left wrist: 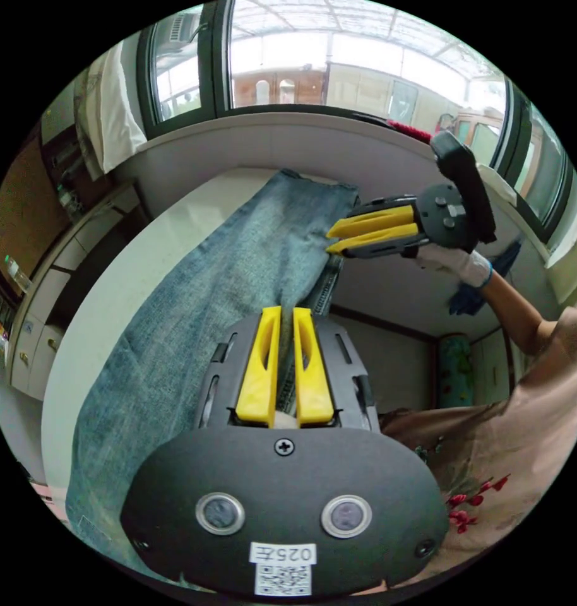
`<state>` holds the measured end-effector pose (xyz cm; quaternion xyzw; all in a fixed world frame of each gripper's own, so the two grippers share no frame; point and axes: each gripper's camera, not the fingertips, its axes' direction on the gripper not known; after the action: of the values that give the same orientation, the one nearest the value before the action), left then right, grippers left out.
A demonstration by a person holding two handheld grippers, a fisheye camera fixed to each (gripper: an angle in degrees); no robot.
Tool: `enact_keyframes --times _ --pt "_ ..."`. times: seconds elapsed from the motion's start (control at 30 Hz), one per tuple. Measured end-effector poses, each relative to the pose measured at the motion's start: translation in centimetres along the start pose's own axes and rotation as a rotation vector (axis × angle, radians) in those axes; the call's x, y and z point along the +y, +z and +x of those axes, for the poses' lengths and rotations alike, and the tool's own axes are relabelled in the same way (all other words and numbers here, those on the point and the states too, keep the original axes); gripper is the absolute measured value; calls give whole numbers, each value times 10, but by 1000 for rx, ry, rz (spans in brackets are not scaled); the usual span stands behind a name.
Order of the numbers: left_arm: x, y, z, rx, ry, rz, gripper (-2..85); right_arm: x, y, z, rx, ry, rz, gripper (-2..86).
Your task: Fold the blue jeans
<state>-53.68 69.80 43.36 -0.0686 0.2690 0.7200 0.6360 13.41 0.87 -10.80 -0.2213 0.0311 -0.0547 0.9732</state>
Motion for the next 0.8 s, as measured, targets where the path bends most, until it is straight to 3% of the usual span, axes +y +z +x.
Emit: enact_keyframes --times 0.23,0.37,0.5,0.63,0.8 --pt "-8 -22 -48 191 -105 59 15 1 -9 -49 58 -65 57 113" --pt "-16 -32 -52 204 -94 62 6 -6 -9 -62 248 -57 87 92" --pt "-24 -39 -56 211 -99 68 0 -12 6 -62 235 -65 6 107" --pt "-34 -46 -60 234 -94 64 -3 -6 2 -50 317 18 52 36" --pt "-46 -55 -51 212 -67 45 -3 -1 -14 -44 290 -108 -22 -5"
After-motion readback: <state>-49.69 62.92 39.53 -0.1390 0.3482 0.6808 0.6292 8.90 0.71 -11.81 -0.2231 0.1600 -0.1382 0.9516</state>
